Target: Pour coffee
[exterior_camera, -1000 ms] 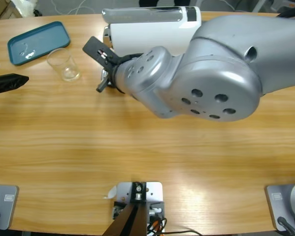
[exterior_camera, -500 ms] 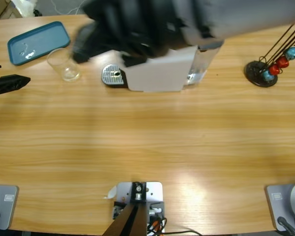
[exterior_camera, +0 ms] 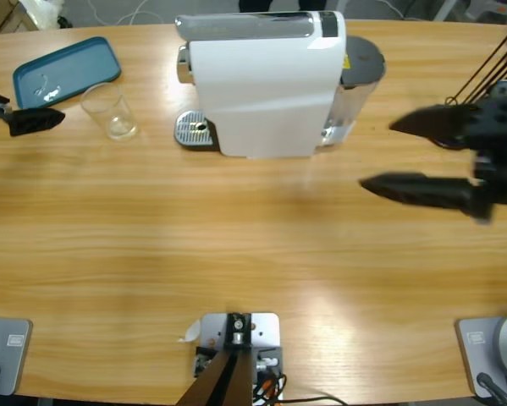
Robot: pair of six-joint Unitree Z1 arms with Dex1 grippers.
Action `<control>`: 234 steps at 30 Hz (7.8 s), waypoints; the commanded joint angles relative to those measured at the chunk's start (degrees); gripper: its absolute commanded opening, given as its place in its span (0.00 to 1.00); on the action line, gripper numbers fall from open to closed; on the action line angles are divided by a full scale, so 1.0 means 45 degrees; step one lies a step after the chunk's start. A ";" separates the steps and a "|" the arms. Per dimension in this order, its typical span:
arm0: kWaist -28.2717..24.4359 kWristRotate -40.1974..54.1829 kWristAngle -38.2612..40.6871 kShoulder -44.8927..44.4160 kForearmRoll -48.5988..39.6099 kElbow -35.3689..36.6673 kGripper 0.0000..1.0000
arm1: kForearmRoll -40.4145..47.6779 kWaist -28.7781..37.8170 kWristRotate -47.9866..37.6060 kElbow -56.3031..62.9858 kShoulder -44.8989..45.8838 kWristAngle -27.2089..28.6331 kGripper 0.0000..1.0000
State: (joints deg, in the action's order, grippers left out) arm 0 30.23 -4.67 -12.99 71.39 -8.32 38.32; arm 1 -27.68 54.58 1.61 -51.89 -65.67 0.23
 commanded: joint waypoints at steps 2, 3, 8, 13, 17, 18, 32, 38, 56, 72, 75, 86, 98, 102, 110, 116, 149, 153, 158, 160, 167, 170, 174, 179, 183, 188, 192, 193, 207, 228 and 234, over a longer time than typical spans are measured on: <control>-0.1156 -0.0204 0.2625 0.3186 0.2293 0.0117 0.99 | -0.0450 -0.0542 -0.0074 0.1388 0.1605 0.0379 1.00; -0.1172 -0.0232 0.2641 0.3433 0.2551 0.0125 0.99 | -0.0469 -0.0632 -0.0042 0.1462 0.1722 0.0371 1.00; -0.1582 -0.0212 0.2649 0.4429 0.3594 0.0203 0.99 | -0.0477 -0.0800 0.0012 0.1645 0.1914 0.0340 1.00; -0.1680 -0.0154 0.2653 0.5362 0.3797 0.0645 0.99 | -0.0442 -0.0804 0.0032 0.1669 0.1875 0.0328 1.00; -0.1680 -0.0154 0.2750 0.5972 0.4020 0.0953 0.99 | -0.0360 -0.0859 0.0051 0.1712 0.1863 0.0320 1.00; -0.1684 -0.0154 0.2750 0.6081 0.4043 0.1004 0.99 | -0.0344 -0.0870 0.0051 0.1727 0.1867 0.0320 1.00; -0.1961 -0.0134 0.2750 0.6929 0.4375 0.0625 0.99 | -0.0274 -0.1054 0.0130 0.1766 0.1801 0.0242 1.00; -0.2031 -0.0134 0.2758 0.7421 0.4805 0.0668 0.99 | -0.0219 -0.1054 0.0165 0.1786 0.1777 0.0223 1.00; -0.1789 0.1405 0.4383 0.6874 0.4731 0.0715 0.42 | -0.0235 -0.1105 0.0169 0.1806 0.1801 0.0301 1.00; 0.0262 0.3948 0.5348 0.6686 0.1711 0.2910 0.30 | -0.0219 -0.1132 0.0090 0.1884 0.2152 0.0301 1.00; 0.0348 0.4065 0.5348 0.7241 0.1719 0.3246 0.30 | -0.0137 -0.1132 0.0090 0.1927 0.2211 0.0262 1.00; 0.0453 0.4120 0.5508 0.8198 0.1457 0.4758 0.30 | 0.0136 -0.1132 0.0130 0.2095 0.2426 0.0168 0.99; 0.0547 0.4143 0.6059 0.9190 0.1469 0.5449 0.30 | 0.0105 -0.1132 0.0149 0.2118 0.2547 0.0242 0.98; 0.0586 0.4143 0.6153 0.9272 0.1457 0.5375 0.73 | 0.0097 -0.1132 0.0149 0.2118 0.2547 0.0270 0.98; 0.0563 0.4163 0.6637 0.8909 0.0715 0.5293 1.00 | 0.0093 -0.1132 0.0153 0.2138 0.2554 0.0301 0.98; 0.0324 0.4276 0.6676 0.8218 -0.0125 0.5262 1.00 | 0.0136 -0.1132 0.0169 0.2149 0.2519 0.0199 0.98; -0.0449 0.4514 0.7836 0.6987 -0.3074 0.4316 1.00 | 0.0234 -0.1132 0.0344 0.2235 0.2855 0.0184 0.98; -0.0449 0.4432 0.7360 0.7393 -0.2922 0.4625 1.00 | 0.0254 -0.1132 0.0344 0.2235 0.2875 0.0184 0.98; -0.0449 0.4319 0.6868 0.7788 -0.2840 0.5207 1.00 | 0.0258 -0.1132 0.0356 0.2235 0.2953 0.0207 0.98; -0.0449 0.4300 0.6653 0.7991 -0.2840 0.5520 1.00 | 0.0254 -0.1132 0.0352 0.2235 0.2972 0.0219 0.98; -0.0406 0.4194 0.6579 0.8686 -0.2840 0.6020 1.00 | 0.0273 -0.1132 0.0364 0.2255 0.3011 0.0250 0.98; -0.0332 0.4163 0.6579 0.8839 -0.2840 0.6094 1.00 | 0.0273 -0.1132 0.0364 0.2255 0.3011 0.0262 0.98; -0.0324 0.4163 0.6555 0.8925 -0.2840 0.6266 1.00 | 0.0273 -0.1132 0.0364 0.2255 0.3011 0.0274 0.97; -0.0316 0.4202 0.6407 0.9018 -0.2840 0.6461 1.00 | 0.0273 -0.1132 0.0364 0.2255 0.3011 0.0281 0.97; -0.0332 0.4202 0.6219 0.9018 -0.2840 0.6582 1.00 | 0.0273 -0.1132 0.0364 0.2255 0.3004 0.0281 0.97; -0.0332 0.4221 0.6118 0.9038 -0.2840 0.6668 1.00 | 0.0293 -0.1136 0.0364 0.2270 0.3011 0.0281 0.97; -0.0332 0.4202 0.6129 0.9038 -0.2859 0.6637 1.00 | 0.0312 -0.1136 0.0364 0.2270 0.3023 0.0281 0.97; -0.0328 0.4202 0.6129 0.9038 -0.2859 0.6617 1.00 | 0.0312 -0.1132 0.0364 0.2274 0.3031 0.0281 0.97; -0.0312 0.4241 0.6110 0.9018 -0.2851 0.6680 1.00 | 0.0312 -0.1136 0.0383 0.2274 0.3090 0.0281 0.97; -0.0273 0.4136 0.6059 0.8526 -0.2879 0.6105 1.00 | 0.0324 -0.1136 0.0383 0.2274 0.3168 0.0246 0.97; 0.0020 0.3507 0.6118 0.6280 -0.2898 0.4227 1.00 | 0.0492 -0.1136 0.0383 0.2348 0.2855 0.0067 0.97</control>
State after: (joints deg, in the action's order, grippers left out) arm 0 28.59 14.14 14.75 108.07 -21.76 65.96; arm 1 -26.99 50.02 2.67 -43.67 -52.31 0.73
